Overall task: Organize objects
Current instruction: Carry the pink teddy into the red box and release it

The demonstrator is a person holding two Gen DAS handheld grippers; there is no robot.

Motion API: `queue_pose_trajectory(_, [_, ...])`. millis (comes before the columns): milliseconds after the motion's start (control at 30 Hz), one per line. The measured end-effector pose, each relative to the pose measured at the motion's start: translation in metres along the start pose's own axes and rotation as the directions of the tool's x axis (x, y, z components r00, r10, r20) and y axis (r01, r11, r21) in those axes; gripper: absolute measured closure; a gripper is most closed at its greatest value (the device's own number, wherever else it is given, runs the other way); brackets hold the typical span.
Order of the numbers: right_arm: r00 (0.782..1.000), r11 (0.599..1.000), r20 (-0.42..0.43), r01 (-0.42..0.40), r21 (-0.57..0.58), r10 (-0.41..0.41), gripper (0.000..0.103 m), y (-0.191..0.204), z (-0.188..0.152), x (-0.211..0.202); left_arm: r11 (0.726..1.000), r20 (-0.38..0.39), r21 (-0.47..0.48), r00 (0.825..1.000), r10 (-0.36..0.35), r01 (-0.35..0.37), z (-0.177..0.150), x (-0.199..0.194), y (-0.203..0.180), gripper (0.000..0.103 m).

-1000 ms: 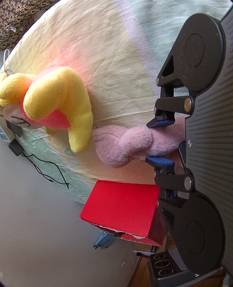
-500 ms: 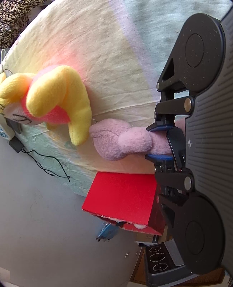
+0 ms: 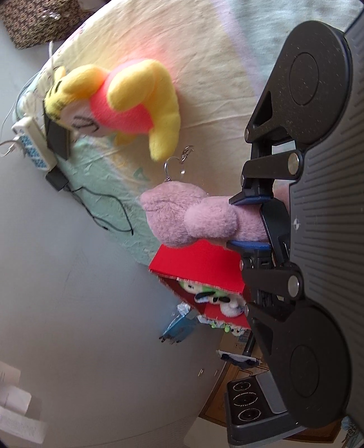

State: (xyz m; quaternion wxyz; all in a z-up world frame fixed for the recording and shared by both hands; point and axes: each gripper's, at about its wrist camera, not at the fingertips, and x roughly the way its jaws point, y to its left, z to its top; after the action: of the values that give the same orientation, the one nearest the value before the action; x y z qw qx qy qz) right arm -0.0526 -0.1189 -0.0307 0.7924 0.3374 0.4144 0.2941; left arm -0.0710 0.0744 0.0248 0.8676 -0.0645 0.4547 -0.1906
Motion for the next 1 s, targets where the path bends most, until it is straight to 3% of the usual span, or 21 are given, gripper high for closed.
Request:
queue_pose_trajectory(433, [0.998,0.995,0.058,-0.022,-0.099,0.028,0.075,0.08,-0.007,0.017,0.999,0.124,0.034,0.992,-0.001,-0.003,0.006,-0.078,0.042,0.028])
queue_pose_trajectory(667, [0.998,0.987,0.047,-0.045,-0.153,0.052,0.075,0.133,-0.015,0.057,1.0,0.163,0.019,0.987,0.018,-0.022,0.006,-0.122,0.092,0.028])
queue_pose_trajectory(1000, [0.992,0.972,0.012,-0.123,-0.202,0.128,0.075,0.186,-0.027,0.133,0.994,0.209,-0.003,0.972,0.109,-0.111,0.003,-0.164,0.17,0.028])
